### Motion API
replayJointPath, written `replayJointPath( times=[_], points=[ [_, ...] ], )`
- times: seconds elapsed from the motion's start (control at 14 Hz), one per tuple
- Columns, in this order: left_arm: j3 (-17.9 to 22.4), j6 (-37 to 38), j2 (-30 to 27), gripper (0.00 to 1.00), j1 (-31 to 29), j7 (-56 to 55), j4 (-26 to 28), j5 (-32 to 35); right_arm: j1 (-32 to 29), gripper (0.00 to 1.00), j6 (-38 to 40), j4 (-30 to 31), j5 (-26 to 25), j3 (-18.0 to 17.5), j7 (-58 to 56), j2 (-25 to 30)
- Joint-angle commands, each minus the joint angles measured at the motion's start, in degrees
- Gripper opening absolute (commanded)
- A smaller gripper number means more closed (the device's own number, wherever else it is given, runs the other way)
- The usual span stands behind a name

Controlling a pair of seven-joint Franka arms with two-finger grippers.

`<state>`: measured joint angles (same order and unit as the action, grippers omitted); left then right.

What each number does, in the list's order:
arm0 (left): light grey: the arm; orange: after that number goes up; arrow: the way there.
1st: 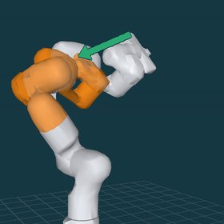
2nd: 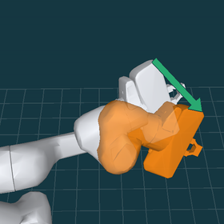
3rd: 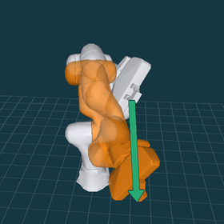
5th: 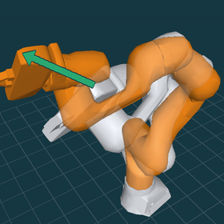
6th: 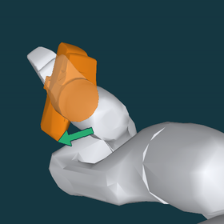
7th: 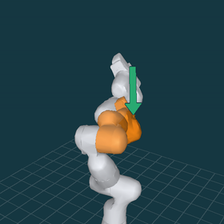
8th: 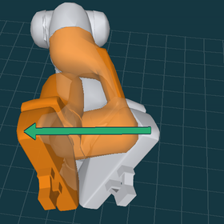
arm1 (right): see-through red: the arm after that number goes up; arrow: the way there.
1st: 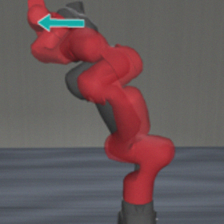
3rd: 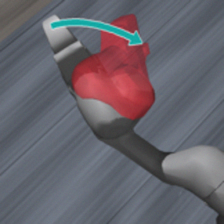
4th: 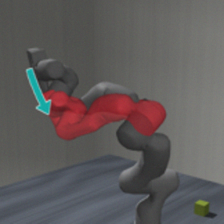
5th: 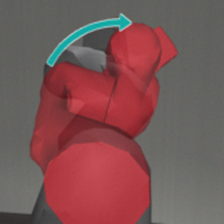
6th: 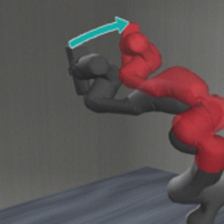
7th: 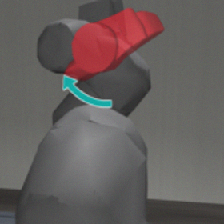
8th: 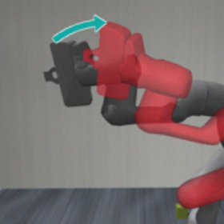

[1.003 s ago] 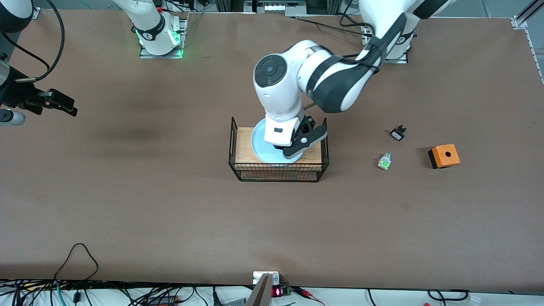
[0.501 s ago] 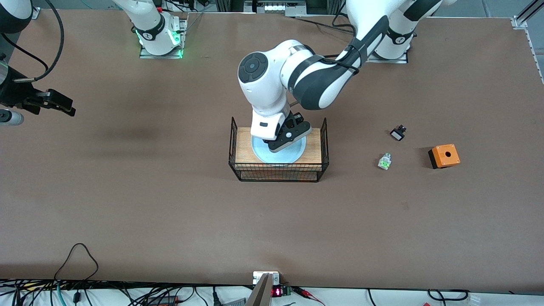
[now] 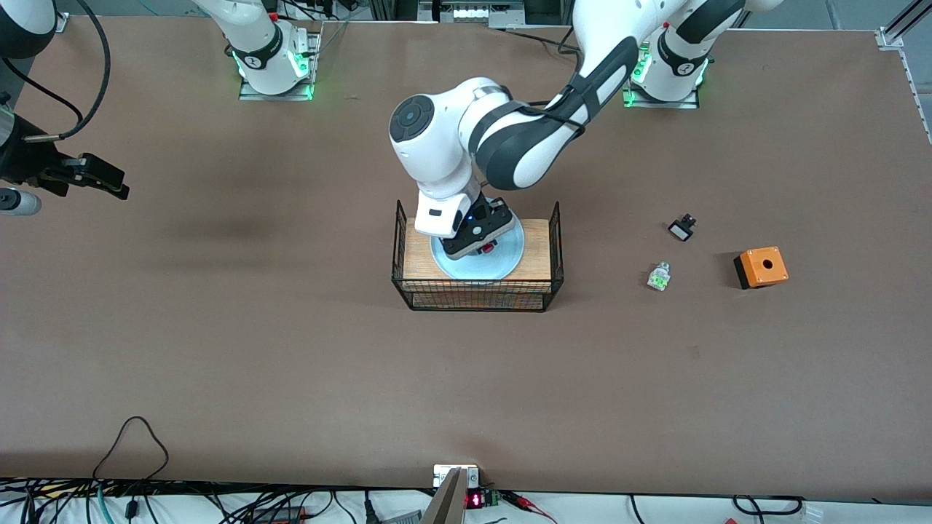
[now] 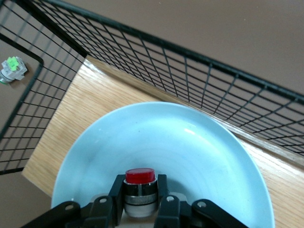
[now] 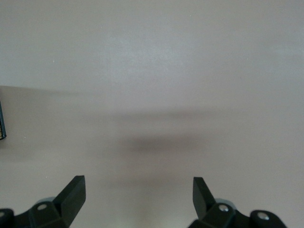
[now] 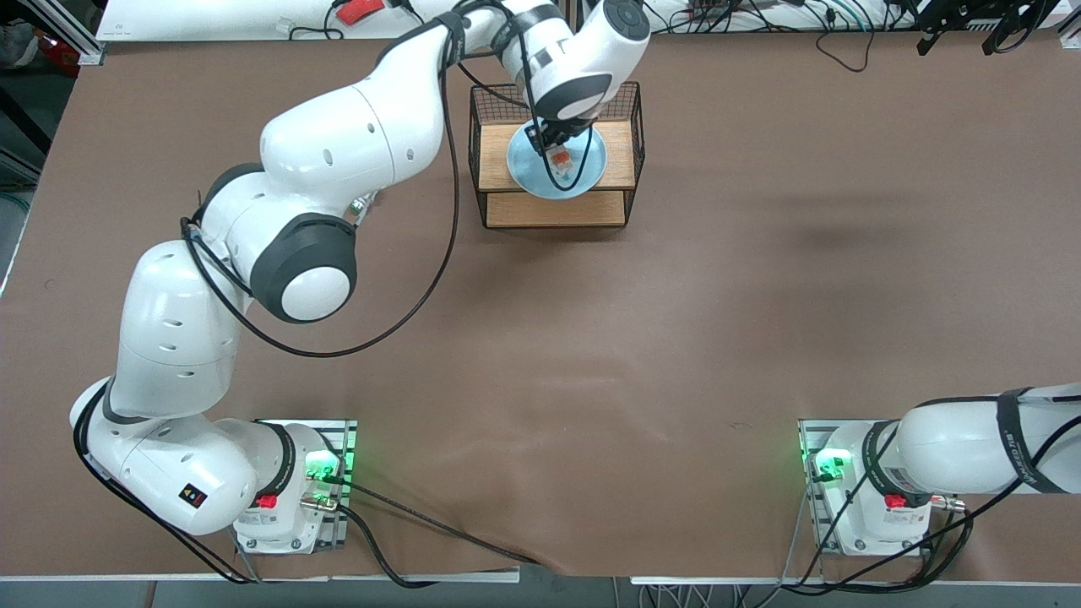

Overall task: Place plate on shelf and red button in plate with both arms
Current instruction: 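Lower the red button onto the plate and open the left gripper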

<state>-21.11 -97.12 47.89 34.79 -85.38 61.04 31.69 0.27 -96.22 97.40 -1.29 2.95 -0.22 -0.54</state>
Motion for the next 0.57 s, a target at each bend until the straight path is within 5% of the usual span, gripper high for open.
replayJointPath(
  times=[0.0, 0.14, 0.5],
  points=[
    [0.45, -0.7, 0.1, 0.06, 0.45, -1.11, -0.4, 1.97, -0.71, 1.0, 0.15, -0.63, -0.99, -0.66, -0.57, -0.34],
    [0.45, -1.4, 0.62, 0.1, 0.45, -1.19, -0.31, 2.23, -0.71, 1.0, 0.07, -0.63, -0.99, -0.66, -0.57, -0.34],
    [0.45, -1.23, 0.01, 0.4, 0.28, -1.02, -0.4, 2.41, -0.71, 1.0, -0.02, -0.63, -1.08, -0.66, -0.57, -0.34]
  ],
)
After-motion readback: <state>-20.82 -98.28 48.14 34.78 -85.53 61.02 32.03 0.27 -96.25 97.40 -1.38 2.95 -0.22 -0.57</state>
